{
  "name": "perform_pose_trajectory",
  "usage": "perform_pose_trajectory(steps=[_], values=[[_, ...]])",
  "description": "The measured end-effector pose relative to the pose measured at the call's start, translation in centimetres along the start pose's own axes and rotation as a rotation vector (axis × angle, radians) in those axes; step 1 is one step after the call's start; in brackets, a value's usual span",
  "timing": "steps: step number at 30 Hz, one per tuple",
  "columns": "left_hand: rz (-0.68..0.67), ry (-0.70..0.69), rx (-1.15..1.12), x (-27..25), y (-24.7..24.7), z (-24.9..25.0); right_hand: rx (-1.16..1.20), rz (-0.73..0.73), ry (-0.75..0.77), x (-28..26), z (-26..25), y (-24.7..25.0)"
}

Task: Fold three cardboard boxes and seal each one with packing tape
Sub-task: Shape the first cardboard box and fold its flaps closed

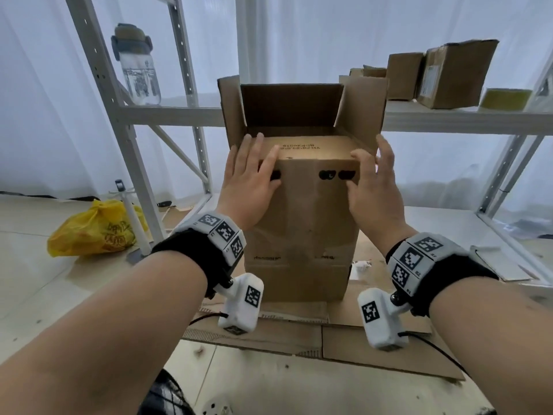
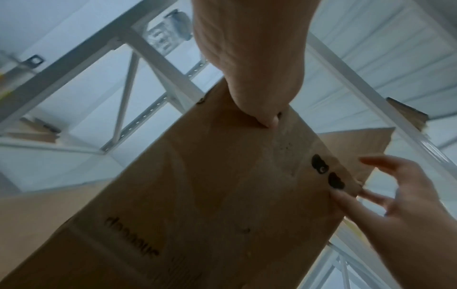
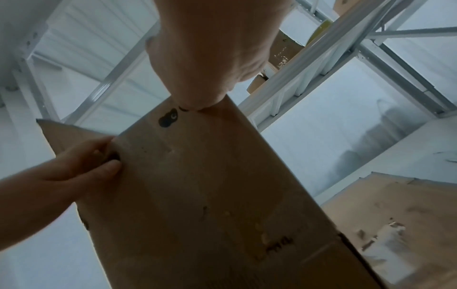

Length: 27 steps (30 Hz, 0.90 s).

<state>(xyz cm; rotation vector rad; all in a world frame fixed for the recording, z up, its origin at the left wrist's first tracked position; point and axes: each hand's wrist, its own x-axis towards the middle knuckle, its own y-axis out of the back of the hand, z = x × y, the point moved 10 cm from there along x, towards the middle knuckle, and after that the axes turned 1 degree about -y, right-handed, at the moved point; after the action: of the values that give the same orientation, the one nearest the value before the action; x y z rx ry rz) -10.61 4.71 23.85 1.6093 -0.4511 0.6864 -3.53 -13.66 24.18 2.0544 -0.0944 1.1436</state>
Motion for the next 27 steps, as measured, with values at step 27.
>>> perform_pose_trajectory(steps=[27], values=[[-0.628, 1.225, -1.308, -17.1, -20.1, -1.8, 0.546, -0.602, -0.958, -13.2, 12.8, -12.9]])
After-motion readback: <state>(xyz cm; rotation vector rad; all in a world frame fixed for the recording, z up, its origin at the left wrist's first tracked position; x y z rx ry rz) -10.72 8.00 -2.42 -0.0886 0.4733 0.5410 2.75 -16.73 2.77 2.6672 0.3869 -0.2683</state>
